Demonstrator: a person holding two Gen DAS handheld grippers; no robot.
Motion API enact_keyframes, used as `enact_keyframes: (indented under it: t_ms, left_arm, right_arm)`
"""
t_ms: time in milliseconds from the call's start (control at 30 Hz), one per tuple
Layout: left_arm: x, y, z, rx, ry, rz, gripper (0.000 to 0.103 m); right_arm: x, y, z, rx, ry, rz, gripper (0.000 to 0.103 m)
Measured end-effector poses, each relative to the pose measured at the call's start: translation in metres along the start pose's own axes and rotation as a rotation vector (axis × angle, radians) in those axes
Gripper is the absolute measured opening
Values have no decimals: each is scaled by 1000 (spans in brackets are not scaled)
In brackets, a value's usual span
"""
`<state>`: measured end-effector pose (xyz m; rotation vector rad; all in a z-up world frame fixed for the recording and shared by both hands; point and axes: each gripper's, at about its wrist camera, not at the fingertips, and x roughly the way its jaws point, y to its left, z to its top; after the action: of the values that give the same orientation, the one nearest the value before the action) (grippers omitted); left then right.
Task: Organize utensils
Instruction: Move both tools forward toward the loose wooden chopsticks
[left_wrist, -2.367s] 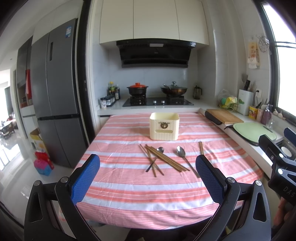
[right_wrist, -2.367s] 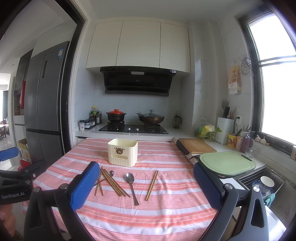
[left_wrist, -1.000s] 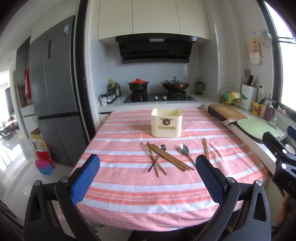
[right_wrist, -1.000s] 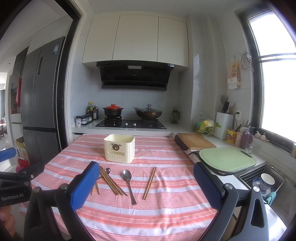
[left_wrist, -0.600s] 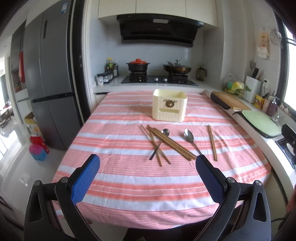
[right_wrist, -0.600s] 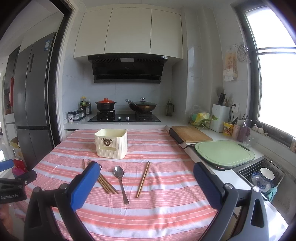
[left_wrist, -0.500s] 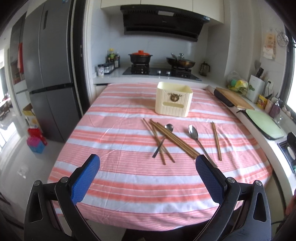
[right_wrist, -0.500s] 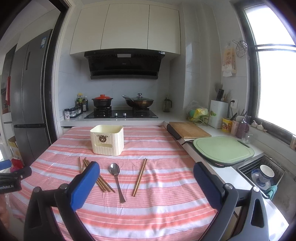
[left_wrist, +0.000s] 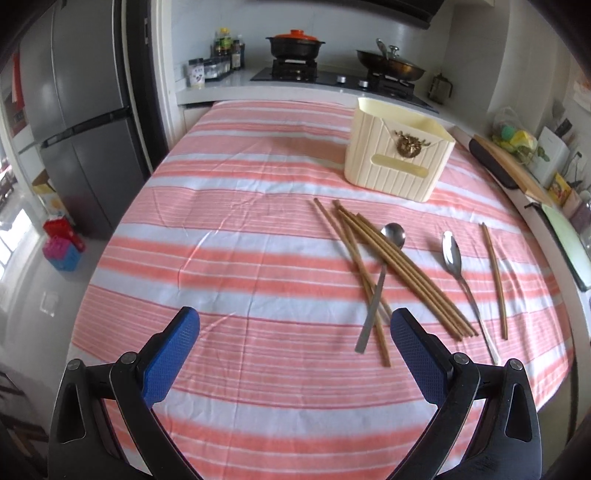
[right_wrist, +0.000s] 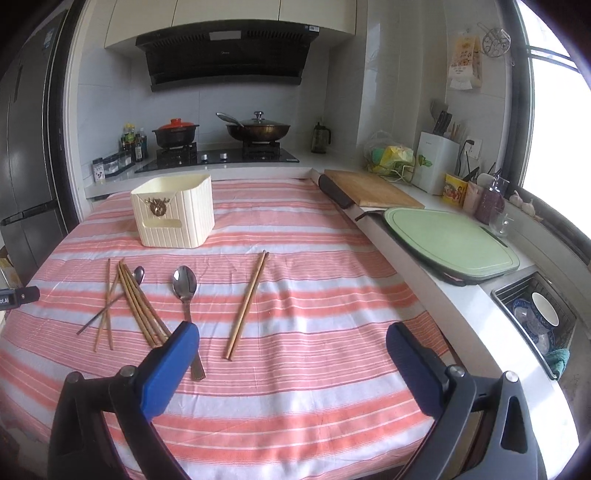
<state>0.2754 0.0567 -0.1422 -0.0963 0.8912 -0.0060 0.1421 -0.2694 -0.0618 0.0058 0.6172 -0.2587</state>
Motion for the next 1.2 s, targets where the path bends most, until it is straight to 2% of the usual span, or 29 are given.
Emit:
enact_keyframes:
  t_ms: [100,233,533,700,800,933,967,1000,1067,1133,1200]
  left_arm:
    - [28,0,18,-36,30,-29,103]
    - [64,-11,39,-43,65,-61,103]
    - [142,-25,56,-27,150,79,102]
    - [151,-22,51,-10,171,134,102]
    - [149,-13,45,7,179,141,102]
    - [150,-2,42,14,201,137,102]
    - [149,0,42,6,206,134,102]
    - [147,3,42,-2,209,133,102]
    - [139,7,42,-18,202,127,102]
    - [129,10,40,-32,194,117,102]
    - [117,14,38,-51,175,105,102]
  right_arm:
    - [27,3,3,-11,57,14,103]
    - [63,6,12,7,140,74,103]
    - [106,13,31,25,190,86,103]
    - [124,11,35,25,212,74,103]
    - [139,8,39,23,231,78,103]
    - [183,8,39,-13,319,81,103]
    - [192,10,40,-19,324,92,97]
    - [202,11,40,-24,342,107,76]
    - [222,12,41,15,404,159,47]
    - [237,13,38,46,466,194,37]
    - [238,14,39,62,463,212,35]
